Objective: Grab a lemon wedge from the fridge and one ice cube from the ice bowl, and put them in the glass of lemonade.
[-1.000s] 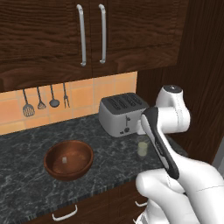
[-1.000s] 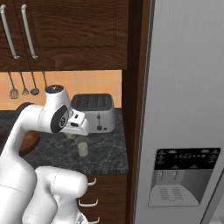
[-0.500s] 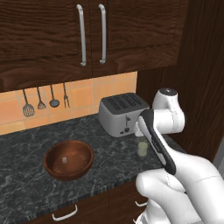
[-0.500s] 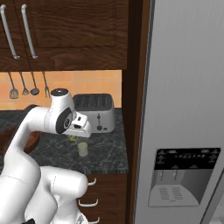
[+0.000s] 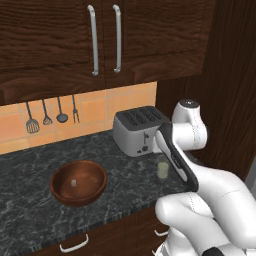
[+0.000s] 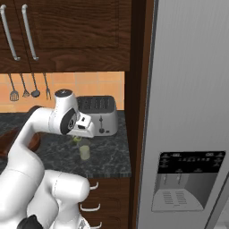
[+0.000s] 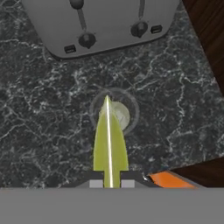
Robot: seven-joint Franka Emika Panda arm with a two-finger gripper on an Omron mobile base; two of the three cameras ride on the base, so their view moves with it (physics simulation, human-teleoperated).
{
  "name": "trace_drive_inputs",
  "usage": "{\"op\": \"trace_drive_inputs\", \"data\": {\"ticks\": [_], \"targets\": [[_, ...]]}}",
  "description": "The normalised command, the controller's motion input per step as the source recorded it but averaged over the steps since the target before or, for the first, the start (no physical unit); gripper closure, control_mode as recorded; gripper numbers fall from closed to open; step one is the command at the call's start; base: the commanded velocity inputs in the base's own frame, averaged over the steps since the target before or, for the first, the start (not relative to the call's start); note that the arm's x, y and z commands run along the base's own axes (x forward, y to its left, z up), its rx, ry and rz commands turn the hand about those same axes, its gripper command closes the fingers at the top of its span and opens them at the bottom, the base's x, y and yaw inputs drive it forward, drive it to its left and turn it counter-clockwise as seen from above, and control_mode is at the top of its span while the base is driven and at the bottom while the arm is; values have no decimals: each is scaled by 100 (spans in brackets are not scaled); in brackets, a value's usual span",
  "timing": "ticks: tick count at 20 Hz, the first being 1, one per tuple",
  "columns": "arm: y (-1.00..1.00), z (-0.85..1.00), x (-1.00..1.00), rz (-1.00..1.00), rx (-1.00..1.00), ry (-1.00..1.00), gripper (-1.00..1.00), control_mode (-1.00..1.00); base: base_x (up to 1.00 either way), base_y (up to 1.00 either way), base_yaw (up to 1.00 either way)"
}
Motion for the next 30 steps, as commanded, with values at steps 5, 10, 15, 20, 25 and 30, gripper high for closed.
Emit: {"op": "trace_drive_inputs", "data": {"ticks": [5, 10, 15, 20, 25, 30], "targets": [[0, 0, 49, 0, 0, 0, 100, -100, 0, 0, 0], [0, -34, 27, 0, 0, 1, 100, -100, 0, 0, 0], [0, -32, 0, 0, 0, 0, 100, -100, 0, 0, 0], [0, 0, 0, 0, 0, 0, 100, -100, 0, 0, 0], [0, 0, 0, 0, 0, 0, -100, -100, 0, 0, 0], [0, 0, 0, 0, 0, 0, -100, -100, 0, 0, 0]]}}
